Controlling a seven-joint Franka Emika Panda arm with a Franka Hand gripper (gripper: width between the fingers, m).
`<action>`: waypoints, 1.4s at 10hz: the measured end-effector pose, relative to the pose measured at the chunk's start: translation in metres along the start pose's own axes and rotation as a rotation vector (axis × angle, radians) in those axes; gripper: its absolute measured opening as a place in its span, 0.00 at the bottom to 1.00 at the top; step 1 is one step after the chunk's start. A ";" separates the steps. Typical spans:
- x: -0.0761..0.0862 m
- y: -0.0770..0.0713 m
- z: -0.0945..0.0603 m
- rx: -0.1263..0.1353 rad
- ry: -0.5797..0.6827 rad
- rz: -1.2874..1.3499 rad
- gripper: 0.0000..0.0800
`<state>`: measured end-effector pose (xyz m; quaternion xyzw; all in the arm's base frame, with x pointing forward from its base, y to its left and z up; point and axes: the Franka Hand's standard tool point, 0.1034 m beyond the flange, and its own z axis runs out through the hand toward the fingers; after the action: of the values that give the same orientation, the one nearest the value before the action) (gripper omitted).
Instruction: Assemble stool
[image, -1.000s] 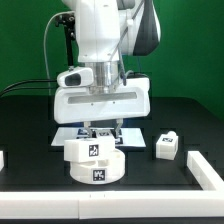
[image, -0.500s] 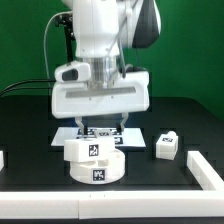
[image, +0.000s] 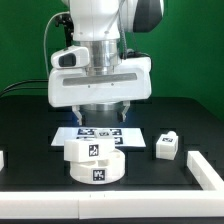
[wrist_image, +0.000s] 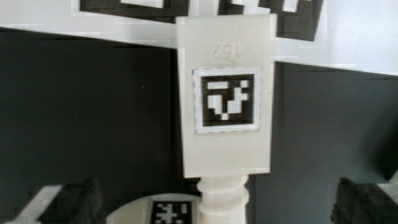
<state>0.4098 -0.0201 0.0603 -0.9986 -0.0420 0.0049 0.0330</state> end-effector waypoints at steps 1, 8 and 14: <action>0.001 0.000 0.000 0.000 0.001 0.012 0.81; 0.073 0.024 -0.039 0.095 0.094 0.557 0.81; 0.078 0.043 0.008 0.101 0.094 0.702 0.81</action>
Offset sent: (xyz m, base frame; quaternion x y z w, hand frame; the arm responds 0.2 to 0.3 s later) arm 0.0579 -0.0298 0.0263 -0.0033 0.0098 0.3266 0.9451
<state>0.4915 -0.0555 0.0489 -0.9484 0.3053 -0.0280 0.0805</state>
